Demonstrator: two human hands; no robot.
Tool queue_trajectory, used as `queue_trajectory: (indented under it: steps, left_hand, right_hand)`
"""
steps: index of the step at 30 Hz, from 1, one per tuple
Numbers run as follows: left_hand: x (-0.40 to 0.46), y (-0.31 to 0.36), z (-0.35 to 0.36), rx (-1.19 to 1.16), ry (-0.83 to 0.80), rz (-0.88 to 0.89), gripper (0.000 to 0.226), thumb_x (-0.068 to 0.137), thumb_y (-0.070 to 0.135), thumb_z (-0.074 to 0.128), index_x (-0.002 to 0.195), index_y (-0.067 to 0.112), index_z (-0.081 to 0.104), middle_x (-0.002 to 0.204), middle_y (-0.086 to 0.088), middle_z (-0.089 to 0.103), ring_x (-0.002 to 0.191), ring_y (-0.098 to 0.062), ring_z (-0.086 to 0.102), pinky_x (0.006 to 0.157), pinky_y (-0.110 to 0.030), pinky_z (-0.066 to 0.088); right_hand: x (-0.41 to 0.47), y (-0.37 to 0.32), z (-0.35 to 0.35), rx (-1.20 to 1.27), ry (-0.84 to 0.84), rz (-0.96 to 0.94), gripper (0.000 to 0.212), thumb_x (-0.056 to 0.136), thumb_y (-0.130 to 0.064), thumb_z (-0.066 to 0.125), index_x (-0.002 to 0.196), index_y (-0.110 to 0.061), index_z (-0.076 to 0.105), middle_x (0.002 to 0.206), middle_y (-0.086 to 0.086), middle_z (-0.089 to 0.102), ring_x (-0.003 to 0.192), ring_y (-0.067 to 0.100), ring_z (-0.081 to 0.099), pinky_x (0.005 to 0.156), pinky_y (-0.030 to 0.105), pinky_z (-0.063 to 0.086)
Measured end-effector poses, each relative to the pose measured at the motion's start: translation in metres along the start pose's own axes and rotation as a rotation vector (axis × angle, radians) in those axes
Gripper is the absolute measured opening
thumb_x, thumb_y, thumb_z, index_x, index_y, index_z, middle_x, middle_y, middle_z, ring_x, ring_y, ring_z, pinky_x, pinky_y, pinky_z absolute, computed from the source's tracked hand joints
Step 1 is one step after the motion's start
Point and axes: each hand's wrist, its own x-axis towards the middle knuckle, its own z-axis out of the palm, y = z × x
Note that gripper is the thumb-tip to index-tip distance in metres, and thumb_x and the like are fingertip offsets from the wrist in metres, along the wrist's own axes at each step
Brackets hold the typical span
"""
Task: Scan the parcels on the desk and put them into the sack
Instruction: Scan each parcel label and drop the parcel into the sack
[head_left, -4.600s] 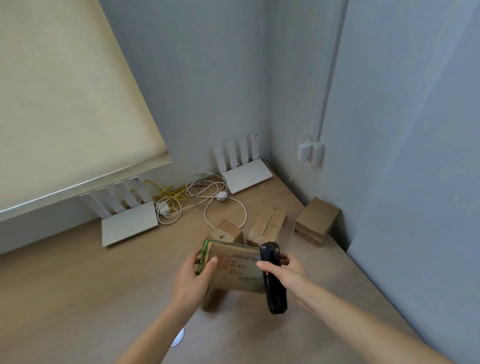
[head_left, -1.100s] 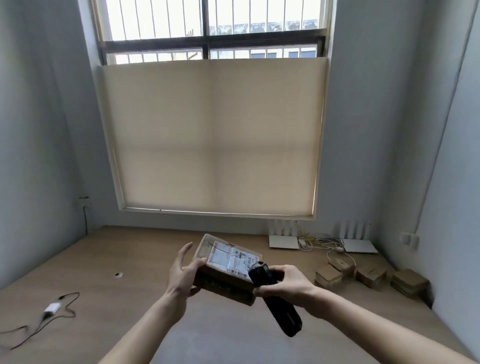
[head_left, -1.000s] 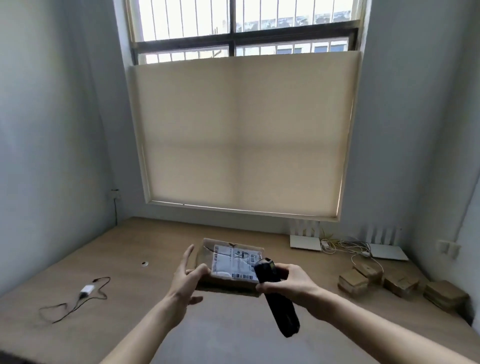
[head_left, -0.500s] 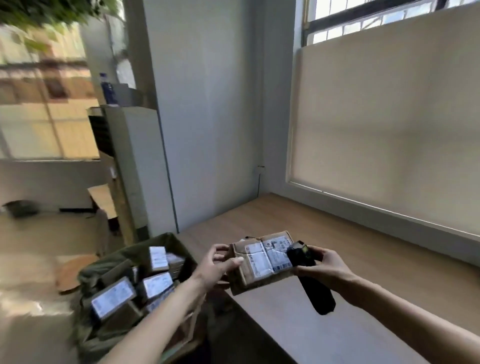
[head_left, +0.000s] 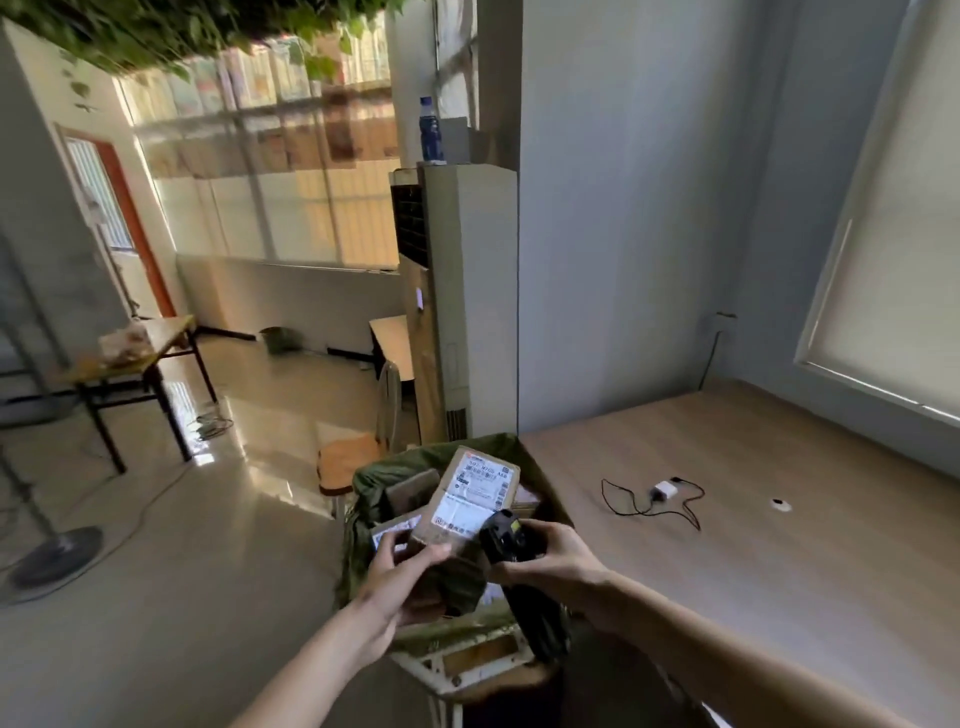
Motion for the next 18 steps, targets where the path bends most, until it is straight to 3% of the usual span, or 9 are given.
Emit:
queue_trajectory:
  steps: [3,6,10,13,16,18]
  left_hand:
    - [0.032,-0.006,-0.023,-0.025,0.036,-0.012,0.098,0.037,0.060,0.091,0.123,0.028,0.058,0.121,-0.011,0.068,0.112,-0.030,0.065,0.089,-0.048,0.058]
    - [0.075,-0.013,-0.040,-0.007,0.082,-0.064,0.100,0.037,0.069,0.091,0.123,0.029,0.060,0.128,-0.010,0.065,0.120,-0.032,0.060,0.096,-0.056,0.053]
    - [0.135,-0.006,-0.042,-0.008,0.101,-0.091,0.082,0.049,0.058,0.093,0.115,0.020,0.063,0.122,-0.010,0.068,0.114,-0.033,0.064,0.092,-0.058,0.055]
    - [0.181,-0.003,-0.036,-0.009,0.129,-0.097,0.072,0.060,0.048,0.087,0.120,0.019,0.058,0.124,-0.009,0.067,0.110,-0.032,0.066,0.083,-0.052,0.060]
    - [0.226,-0.002,-0.032,-0.043,0.142,-0.131,0.080,0.071,0.042,0.083,0.141,0.031,0.047,0.132,-0.009,0.061,0.112,-0.030,0.064,0.078,-0.044,0.059]
    - [0.251,-0.001,-0.027,-0.051,0.152,-0.143,0.075,0.081,0.036,0.078,0.147,0.030,0.043,0.124,-0.006,0.064,0.105,-0.026,0.065,0.082,-0.041,0.057]
  right_hand:
    - [0.051,0.008,0.015,0.014,-0.052,0.001,0.058,0.067,-0.023,0.096,0.121,-0.020,0.073,0.102,-0.008,0.079,0.091,0.003,0.074,0.079,0.017,0.056]
    - [0.108,0.022,0.019,-0.001,-0.091,0.006,0.071,0.058,-0.032,0.098,0.124,-0.022,0.072,0.107,-0.007,0.078,0.099,0.007,0.074,0.094,0.029,0.059]
    - [0.184,0.042,0.018,0.028,-0.127,0.047,0.096,0.050,-0.040,0.099,0.136,-0.017,0.064,0.115,-0.003,0.075,0.101,0.011,0.074,0.090,0.029,0.061]
    - [0.233,0.057,0.013,0.047,-0.160,0.071,0.083,0.060,-0.025,0.098,0.135,-0.013,0.064,0.112,0.000,0.075,0.098,0.013,0.074,0.082,0.025,0.061]
    - [0.277,0.068,0.006,0.076,-0.188,0.097,0.081,0.059,-0.024,0.096,0.133,-0.015,0.064,0.111,0.002,0.076,0.101,0.016,0.074,0.091,0.034,0.062]
    - [0.302,0.073,0.004,0.078,-0.212,0.109,0.077,0.058,-0.026,0.097,0.128,-0.018,0.066,0.109,0.000,0.077,0.100,0.016,0.074,0.093,0.034,0.061]
